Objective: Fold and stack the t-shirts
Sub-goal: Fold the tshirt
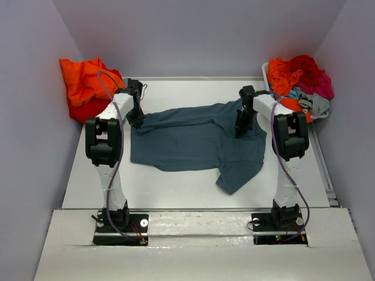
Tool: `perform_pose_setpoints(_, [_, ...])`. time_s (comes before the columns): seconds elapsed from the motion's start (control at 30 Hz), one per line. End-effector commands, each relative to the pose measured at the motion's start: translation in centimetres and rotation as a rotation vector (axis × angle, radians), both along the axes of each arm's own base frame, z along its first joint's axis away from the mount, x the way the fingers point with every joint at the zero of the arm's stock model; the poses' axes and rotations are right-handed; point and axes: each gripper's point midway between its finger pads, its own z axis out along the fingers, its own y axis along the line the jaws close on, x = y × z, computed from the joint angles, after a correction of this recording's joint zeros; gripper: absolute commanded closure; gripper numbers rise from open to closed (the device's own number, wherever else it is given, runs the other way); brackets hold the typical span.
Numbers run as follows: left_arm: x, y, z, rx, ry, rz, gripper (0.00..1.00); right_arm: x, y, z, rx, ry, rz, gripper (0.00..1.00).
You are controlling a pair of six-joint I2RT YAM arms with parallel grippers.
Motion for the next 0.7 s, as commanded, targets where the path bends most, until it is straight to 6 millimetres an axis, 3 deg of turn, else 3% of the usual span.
perform_pose_setpoints(0.0, [-0.9, 0.0, 1.2, -0.006, -0.022, -0.010, 0.94, -0.3, 0.3, -0.8, -0.005, 0.012, 0.018, 0.92])
perform_pose_setpoints(0.43, [-2.2, 0.1, 1.0, -0.007, -0.004, -0.028, 0.94, -1.1, -0.2, -0.8, -0.026, 0.025, -0.014, 0.92])
perform_pose_setpoints(0.67, [-2.7, 0.0, 1.0, -0.013, 0.001, -0.038, 0.94, -2.6, -1.1, -0.7, -0.070, 0.042, -0.035, 0.91])
